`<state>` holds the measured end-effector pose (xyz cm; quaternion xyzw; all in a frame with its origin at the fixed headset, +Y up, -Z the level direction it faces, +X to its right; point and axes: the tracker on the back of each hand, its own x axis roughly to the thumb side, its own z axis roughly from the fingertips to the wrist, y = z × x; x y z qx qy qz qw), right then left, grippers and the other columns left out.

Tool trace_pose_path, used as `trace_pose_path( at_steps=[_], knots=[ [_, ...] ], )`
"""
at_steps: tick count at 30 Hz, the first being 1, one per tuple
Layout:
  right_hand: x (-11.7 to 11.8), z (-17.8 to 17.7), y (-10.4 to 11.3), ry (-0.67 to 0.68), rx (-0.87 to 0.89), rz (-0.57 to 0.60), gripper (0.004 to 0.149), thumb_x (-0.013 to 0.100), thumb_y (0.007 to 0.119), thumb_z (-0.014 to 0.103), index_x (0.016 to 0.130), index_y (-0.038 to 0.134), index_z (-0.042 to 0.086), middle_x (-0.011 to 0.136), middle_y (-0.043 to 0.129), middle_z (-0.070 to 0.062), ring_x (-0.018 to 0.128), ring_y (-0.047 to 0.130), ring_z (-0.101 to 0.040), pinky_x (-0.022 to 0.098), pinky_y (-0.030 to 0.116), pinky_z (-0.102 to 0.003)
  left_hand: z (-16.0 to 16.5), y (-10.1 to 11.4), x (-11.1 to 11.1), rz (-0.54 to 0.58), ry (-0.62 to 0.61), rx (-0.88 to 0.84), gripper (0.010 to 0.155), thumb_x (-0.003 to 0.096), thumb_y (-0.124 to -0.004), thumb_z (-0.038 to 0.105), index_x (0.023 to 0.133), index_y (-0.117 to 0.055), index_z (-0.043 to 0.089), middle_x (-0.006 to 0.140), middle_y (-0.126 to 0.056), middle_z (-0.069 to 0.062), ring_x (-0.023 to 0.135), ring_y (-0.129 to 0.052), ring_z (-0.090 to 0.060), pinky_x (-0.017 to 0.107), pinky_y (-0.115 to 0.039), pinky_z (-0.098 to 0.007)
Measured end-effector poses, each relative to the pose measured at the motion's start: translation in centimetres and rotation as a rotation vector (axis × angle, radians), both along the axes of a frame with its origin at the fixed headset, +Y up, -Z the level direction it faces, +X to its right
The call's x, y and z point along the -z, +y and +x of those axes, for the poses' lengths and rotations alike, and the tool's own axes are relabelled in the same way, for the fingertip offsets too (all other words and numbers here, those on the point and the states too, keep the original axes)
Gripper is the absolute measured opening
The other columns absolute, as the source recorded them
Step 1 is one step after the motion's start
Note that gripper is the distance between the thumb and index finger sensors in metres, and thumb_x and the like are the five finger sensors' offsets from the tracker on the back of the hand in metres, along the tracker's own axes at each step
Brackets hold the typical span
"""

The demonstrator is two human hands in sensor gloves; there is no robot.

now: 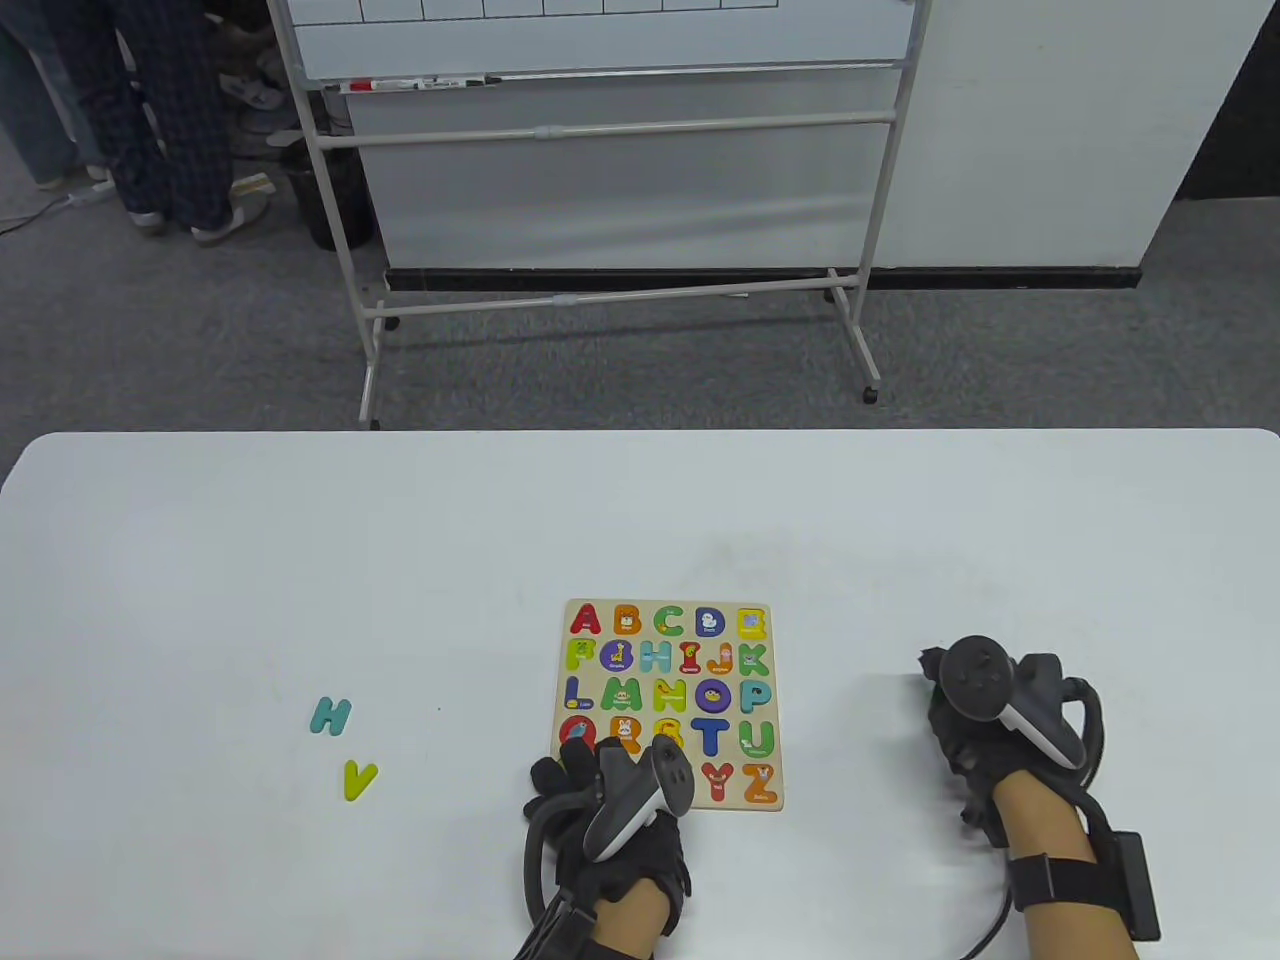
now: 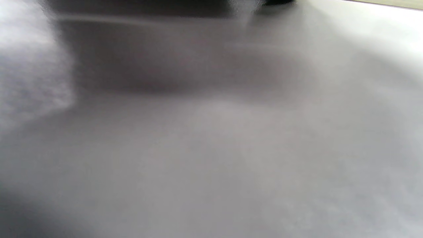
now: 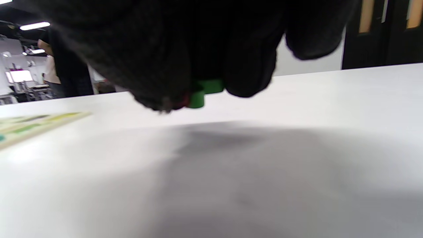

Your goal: Hold alphabet puzzle board and insert letter blocks into matching slots

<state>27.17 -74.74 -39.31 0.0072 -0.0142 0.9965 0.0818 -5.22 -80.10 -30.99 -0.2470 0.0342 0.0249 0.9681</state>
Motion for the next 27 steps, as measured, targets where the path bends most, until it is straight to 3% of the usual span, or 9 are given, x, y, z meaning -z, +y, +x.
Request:
trace_pose_path(
  at_steps=[16,27],
  knots=[
    [4.5,-10.6,-0.6,0.196,0.077,0.002,0.061,0.037,0.099,0.027,0.094,0.083,0.018,0.095,0.087,-0.014,0.075,0.097,-0.033,0.063,0.071,-0.059,0.0,0.0,0.0,0.002,0.0,-0.007,0.081,0.052,-0.046,0.049,0.104,-0.01,-0.002,0.105,-0.007,-0.038,0.093,-0.017,-0.072,0.064,-0.035,-0.076],
    [6.2,-14.0,-1.8,0.251,0.079,-0.035,0.059,0.037,0.098,0.027,0.093,0.083,0.019,0.094,0.088,-0.012,0.074,0.098,-0.032,0.063,0.072,-0.058,-0.1,0.0,0.1,0.002,-0.002,-0.009,0.081,0.0521,-0.046,0.049,0.104,-0.01,-0.003,0.105,-0.007,-0.038,0.093,-0.017,-0.072,0.063,-0.035,-0.076]
  ],
)
